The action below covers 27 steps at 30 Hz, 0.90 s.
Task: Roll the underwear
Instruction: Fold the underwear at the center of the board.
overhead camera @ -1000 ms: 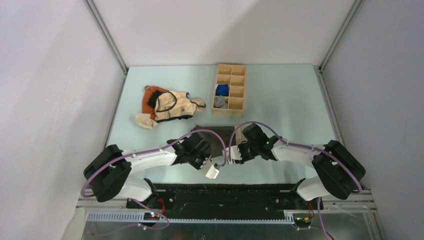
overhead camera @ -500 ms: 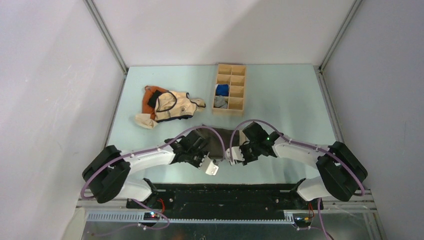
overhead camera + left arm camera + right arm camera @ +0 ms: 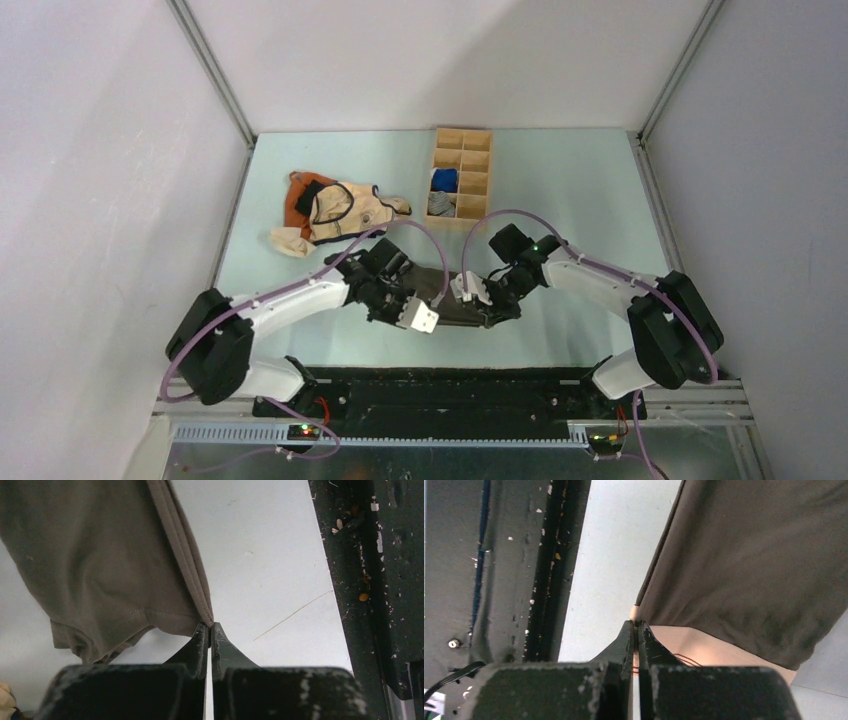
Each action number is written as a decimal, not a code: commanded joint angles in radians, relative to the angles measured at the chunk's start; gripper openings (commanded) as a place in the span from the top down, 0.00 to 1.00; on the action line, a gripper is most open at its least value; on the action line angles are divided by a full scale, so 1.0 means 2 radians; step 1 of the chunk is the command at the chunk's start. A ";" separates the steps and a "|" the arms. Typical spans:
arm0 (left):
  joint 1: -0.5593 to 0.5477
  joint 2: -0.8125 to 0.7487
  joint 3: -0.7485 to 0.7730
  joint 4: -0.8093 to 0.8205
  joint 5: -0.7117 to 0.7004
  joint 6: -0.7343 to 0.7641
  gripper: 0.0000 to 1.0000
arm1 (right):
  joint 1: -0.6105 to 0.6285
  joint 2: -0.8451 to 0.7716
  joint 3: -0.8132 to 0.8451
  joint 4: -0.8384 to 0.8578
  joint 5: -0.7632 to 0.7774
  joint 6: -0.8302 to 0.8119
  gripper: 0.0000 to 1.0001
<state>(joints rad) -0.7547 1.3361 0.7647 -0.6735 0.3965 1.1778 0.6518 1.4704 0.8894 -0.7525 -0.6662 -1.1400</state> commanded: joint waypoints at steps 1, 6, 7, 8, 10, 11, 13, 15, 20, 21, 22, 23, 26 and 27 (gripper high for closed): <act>0.026 0.035 0.054 -0.071 0.031 -0.008 1.00 | -0.020 0.018 0.035 -0.061 -0.038 0.017 1.00; 0.050 0.093 0.137 -0.105 0.043 -0.015 1.00 | -0.057 0.046 0.069 -0.085 -0.059 0.023 1.00; 0.053 0.107 0.157 -0.109 0.045 -0.017 1.00 | -0.062 0.057 0.080 -0.088 -0.064 0.024 1.00; 0.058 0.120 0.166 -0.110 0.044 -0.019 1.00 | -0.072 0.062 0.086 -0.096 -0.067 0.025 1.00; 0.065 0.139 0.188 -0.111 0.040 -0.019 1.00 | -0.087 0.080 0.104 -0.109 -0.074 0.024 1.00; 0.068 0.145 0.202 -0.114 0.036 -0.018 1.00 | -0.092 0.093 0.116 -0.113 -0.076 0.024 1.00; 0.076 0.164 0.222 -0.119 0.029 -0.015 1.00 | -0.107 0.112 0.135 -0.124 -0.082 0.026 1.00; 0.083 0.180 0.239 -0.125 0.021 -0.012 1.00 | -0.119 0.132 0.155 -0.137 -0.087 0.028 1.00; 0.097 0.207 0.276 -0.133 0.005 -0.006 1.00 | -0.141 0.188 0.203 -0.172 -0.100 0.033 1.00; 0.098 0.211 0.281 -0.134 0.003 -0.005 1.00 | -0.146 0.195 0.220 -0.183 -0.103 0.034 1.00; 0.099 0.218 0.291 -0.137 -0.001 -0.004 1.00 | -0.148 0.210 0.229 -0.189 -0.107 0.036 1.00; 0.100 0.225 0.296 -0.139 -0.002 -0.001 1.00 | -0.150 0.216 0.246 -0.203 -0.109 0.035 1.00; 0.103 0.232 0.322 -0.163 -0.001 0.005 1.00 | -0.151 0.231 0.282 -0.226 -0.109 0.033 1.00; 0.104 0.231 0.325 -0.168 0.002 0.006 1.00 | -0.149 0.229 0.283 -0.228 -0.109 0.033 1.00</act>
<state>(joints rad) -0.5648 1.7920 1.3483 -0.9348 0.4168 1.1610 0.3565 1.9232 1.3823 -1.1034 -0.8577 -1.0771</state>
